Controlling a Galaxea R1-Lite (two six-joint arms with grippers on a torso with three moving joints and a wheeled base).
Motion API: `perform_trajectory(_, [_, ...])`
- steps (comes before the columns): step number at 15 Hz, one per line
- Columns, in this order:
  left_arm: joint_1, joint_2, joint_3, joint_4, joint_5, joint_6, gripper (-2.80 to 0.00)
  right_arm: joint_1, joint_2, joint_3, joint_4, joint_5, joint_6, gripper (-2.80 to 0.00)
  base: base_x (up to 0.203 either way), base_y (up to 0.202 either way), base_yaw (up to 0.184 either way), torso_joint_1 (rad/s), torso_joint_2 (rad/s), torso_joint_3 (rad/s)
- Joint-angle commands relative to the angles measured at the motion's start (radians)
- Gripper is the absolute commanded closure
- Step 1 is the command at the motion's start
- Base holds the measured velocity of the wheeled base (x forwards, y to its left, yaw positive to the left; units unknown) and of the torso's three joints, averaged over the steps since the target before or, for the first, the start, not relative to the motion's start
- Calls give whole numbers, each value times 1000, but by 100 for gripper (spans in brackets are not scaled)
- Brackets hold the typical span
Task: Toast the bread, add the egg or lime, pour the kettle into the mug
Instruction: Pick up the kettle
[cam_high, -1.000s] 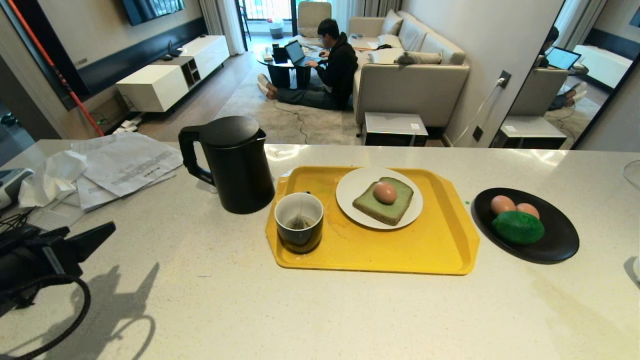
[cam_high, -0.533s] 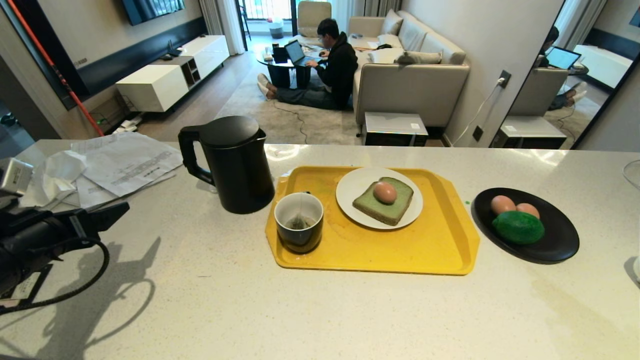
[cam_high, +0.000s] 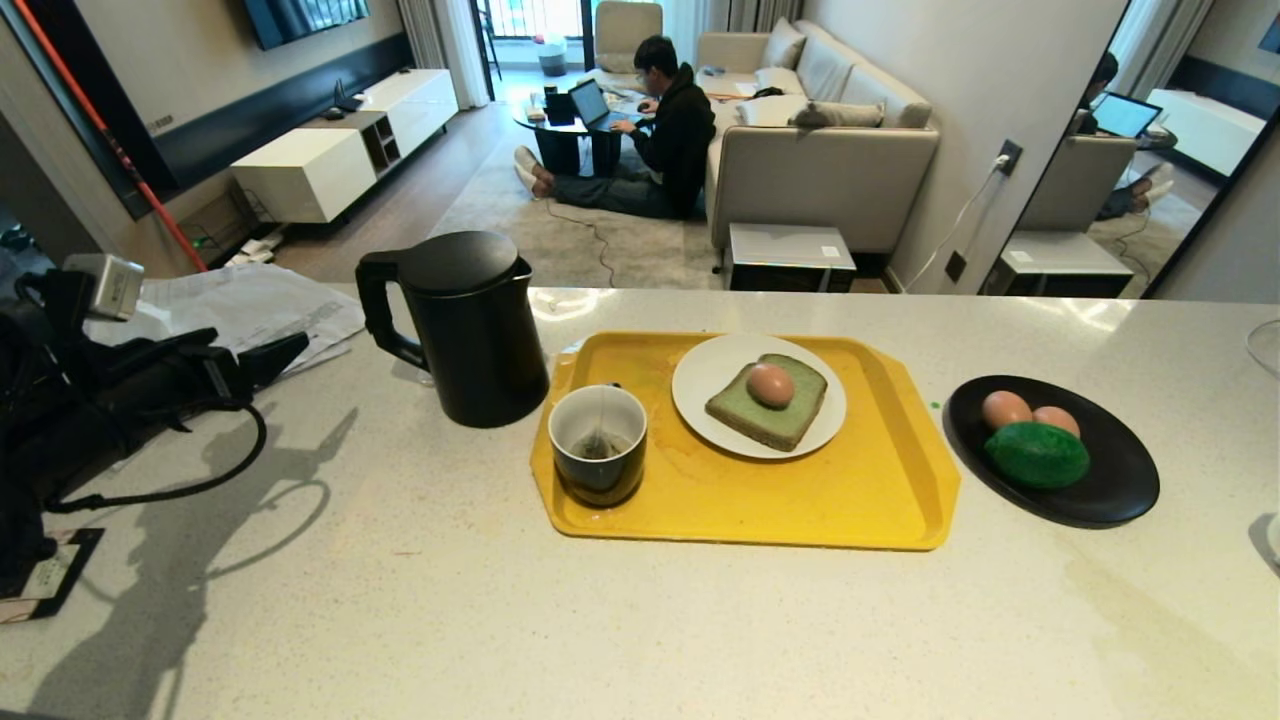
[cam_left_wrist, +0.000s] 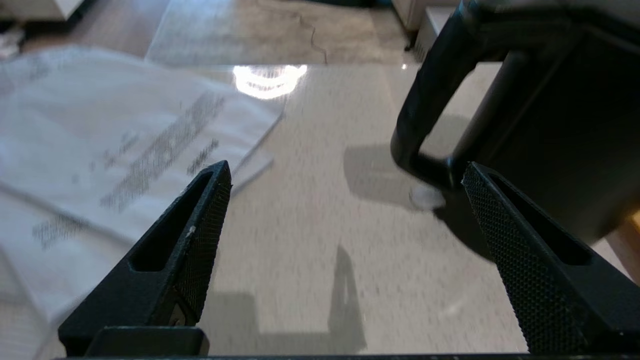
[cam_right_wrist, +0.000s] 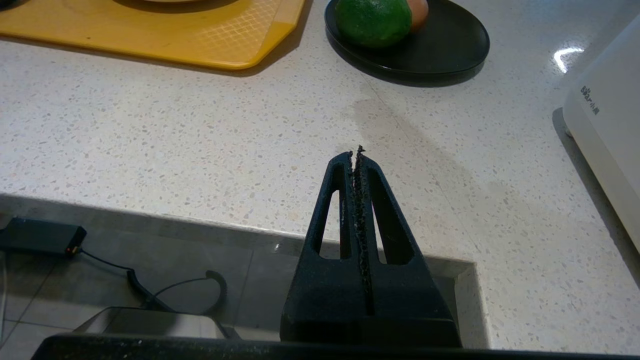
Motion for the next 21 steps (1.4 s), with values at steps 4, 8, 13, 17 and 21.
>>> perform_trajectory(4, [-65,110,-82,-53,-17,10,-280,0,0,2,0,0,-1,0,0,0,0,0,0,0])
perform_trajectory(8, [-87,157,-129,-87,-17,3,-280,0,0,2,0,0,-1,0,0,0,0,0,0,0])
perform_trajectory(13, [-102,223,-201,-87,-20,5,-280,0,0,2,0,2,-1,0,0,0,0,0,0,0])
perform_trajectory(17, [-126,263,-250,-87,-20,8,-280,0,0,2,0,0,-1,0,0,0,0,0,0,0])
perform_trajectory(21, [-130,301,-318,-84,-21,9,-280,0,0,2,0,0,-1,0,0,0,0,0,0,0])
